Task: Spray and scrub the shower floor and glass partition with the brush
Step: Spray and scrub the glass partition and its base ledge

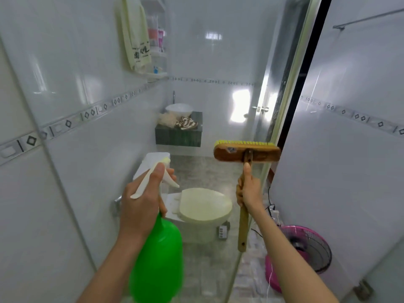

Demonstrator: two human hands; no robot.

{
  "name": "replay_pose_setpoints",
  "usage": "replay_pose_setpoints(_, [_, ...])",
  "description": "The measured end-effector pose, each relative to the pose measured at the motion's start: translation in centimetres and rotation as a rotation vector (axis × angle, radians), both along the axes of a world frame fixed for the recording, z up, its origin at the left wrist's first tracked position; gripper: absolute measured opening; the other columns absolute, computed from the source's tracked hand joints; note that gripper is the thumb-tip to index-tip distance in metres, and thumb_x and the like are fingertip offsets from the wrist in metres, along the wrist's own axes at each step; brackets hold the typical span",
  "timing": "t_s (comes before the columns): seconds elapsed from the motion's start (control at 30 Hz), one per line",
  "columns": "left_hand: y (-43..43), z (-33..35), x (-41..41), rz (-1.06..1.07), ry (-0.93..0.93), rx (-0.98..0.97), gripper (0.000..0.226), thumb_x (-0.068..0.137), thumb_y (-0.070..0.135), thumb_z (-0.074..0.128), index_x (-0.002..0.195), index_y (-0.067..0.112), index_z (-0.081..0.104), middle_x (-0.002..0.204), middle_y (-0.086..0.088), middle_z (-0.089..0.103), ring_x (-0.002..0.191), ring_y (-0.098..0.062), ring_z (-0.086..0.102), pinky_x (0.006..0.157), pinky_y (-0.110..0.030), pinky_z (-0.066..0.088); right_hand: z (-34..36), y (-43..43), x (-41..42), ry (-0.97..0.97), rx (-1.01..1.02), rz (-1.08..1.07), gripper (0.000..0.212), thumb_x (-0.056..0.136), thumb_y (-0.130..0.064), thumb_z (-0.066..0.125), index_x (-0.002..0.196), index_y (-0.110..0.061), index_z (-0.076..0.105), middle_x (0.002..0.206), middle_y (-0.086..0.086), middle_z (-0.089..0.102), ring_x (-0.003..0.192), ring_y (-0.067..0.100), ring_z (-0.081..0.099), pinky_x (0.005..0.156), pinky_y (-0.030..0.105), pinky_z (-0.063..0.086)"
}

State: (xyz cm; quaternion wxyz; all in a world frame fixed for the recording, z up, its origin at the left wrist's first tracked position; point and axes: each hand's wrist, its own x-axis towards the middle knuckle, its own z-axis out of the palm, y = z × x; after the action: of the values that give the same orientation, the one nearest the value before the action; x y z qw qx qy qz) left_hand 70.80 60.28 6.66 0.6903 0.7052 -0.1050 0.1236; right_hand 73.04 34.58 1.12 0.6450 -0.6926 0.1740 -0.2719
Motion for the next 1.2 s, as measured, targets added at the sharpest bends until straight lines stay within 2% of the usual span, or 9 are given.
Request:
replay_pose_setpoints(0.1, [0.2, 0.5, 0.1, -0.009, -0.007, 0.009, 0.033, 0.103, 0.041, 0.049, 0.088, 0.031, 0.076, 0.075, 0.009, 0.076, 0.042, -0.012, 0.050, 0.057, -0.034, 0.049, 7.8, -0.3, 1.2, -0.079, -0.095, -0.021, 0.057, 0.091, -0.065, 0.033, 0.052, -0.023, 0.034, 0.046, -0.002, 0.033, 0.036, 0.013, 0.031, 0.036, 0.020, 0.030])
replay_pose_setpoints(0.2, [0.9, 0.3, 0.2, -0.025, -0.021, -0.002, 0.036, 0.104, 0.041, 0.049, 0.083, 0.035, 0.077, 0.073, -0.008, 0.074, 0.042, -0.014, 0.050, 0.058, -0.035, 0.049, 11.2, -0.6, 2.0, -0.138, -0.131, -0.022, 0.058, 0.090, -0.068, 0.030, 0.053, -0.023, 0.033, 0.047, -0.001, 0.033, 0.037, 0.014, 0.032, 0.036, 0.020, 0.031])
replay_pose_setpoints(0.3, [1.8, -0.4, -0.3, -0.029, -0.029, -0.049, 0.039, 0.103, 0.039, 0.049, 0.077, 0.044, 0.077, 0.079, -0.005, 0.076, 0.040, -0.012, 0.049, 0.046, -0.028, 0.048, 4.6, -1.1, 1.2, -0.054, -0.122, -0.011, 0.056, 0.090, -0.065, 0.035, 0.054, -0.022, 0.036, 0.048, 0.001, 0.033, 0.038, 0.015, 0.031, 0.040, 0.023, 0.029])
replay_pose_setpoints(0.43, [4.0, -2.4, -1.8, -0.018, 0.002, -0.039, 0.034, 0.098, 0.046, 0.050, 0.085, 0.033, 0.078, 0.069, -0.011, 0.071, 0.037, -0.012, 0.046, 0.041, -0.023, 0.044, -7.7, 0.4, -1.6, 0.218, -0.090, -0.042, 0.063, 0.074, -0.082, 0.036, 0.050, -0.024, 0.035, 0.048, 0.000, 0.034, 0.041, 0.015, 0.034, 0.047, 0.030, 0.028])
replay_pose_setpoints(0.6, [5.4, -6.1, -3.8, 0.077, 0.083, 0.010, 0.032, 0.097, 0.049, 0.055, 0.087, 0.032, 0.080, 0.081, -0.007, 0.077, 0.039, -0.017, 0.047, 0.048, -0.027, 0.046, -9.9, 4.6, -3.9, 0.284, 0.084, -0.027, 0.061, 0.087, -0.070, 0.037, 0.054, -0.019, 0.035, 0.040, -0.002, 0.030, 0.031, 0.015, 0.030, 0.037, 0.022, 0.028])
replay_pose_setpoints(0.73, [5.6, -8.8, -5.5, 0.198, 0.128, 0.037, 0.033, 0.097, 0.047, 0.052, 0.088, 0.031, 0.080, 0.078, 0.008, 0.076, 0.038, -0.017, 0.047, 0.045, -0.034, 0.049, -9.8, 7.1, -4.7, 0.249, 0.120, 0.170, 0.059, 0.088, -0.067, 0.037, 0.054, -0.018, 0.035, 0.042, 0.000, 0.028, 0.031, 0.015, 0.026, 0.034, 0.019, 0.025])
replay_pose_setpoints(0.93, [4.1, -11.7, -9.6, 0.483, 0.199, 0.049, 0.034, 0.095, 0.058, 0.055, 0.087, 0.036, 0.080, 0.086, -0.024, 0.070, 0.041, -0.016, 0.048, 0.048, -0.022, 0.043, -10.1, 8.1, -3.3, 0.306, 0.079, 0.603, 0.056, 0.089, -0.062, 0.041, 0.059, -0.014, 0.039, 0.043, 0.000, 0.031, 0.031, 0.012, 0.027, 0.033, 0.018, 0.025])
replay_pose_setpoints(1.07, [2.1, -13.3, -14.1, 0.752, 0.240, 0.019, 0.043, 0.083, 0.070, 0.046, 0.097, 0.044, 0.077, 0.085, -0.006, 0.075, 0.043, -0.013, 0.047, 0.050, -0.021, 0.044, -10.6, 8.3, -1.8, 0.322, 0.018, 0.845, 0.055, 0.092, -0.058, 0.040, 0.065, -0.010, 0.041, 0.046, 0.001, 0.031, 0.033, 0.012, 0.027, 0.034, 0.018, 0.023])
replay_pose_setpoints(1.2, [0.0, -13.3, -20.3, 1.060, 0.268, -0.024, 0.037, 0.100, 0.058, 0.049, 0.105, 0.031, 0.073, 0.078, 0.004, 0.074, 0.047, -0.010, 0.050, 0.051, -0.012, 0.044, -11.1, 9.3, -2.3, 0.342, -0.057, 1.014, 0.057, 0.093, -0.060, 0.039, 0.068, -0.009, 0.044, 0.048, 0.005, 0.029, 0.034, 0.014, 0.026, 0.036, 0.020, 0.022])
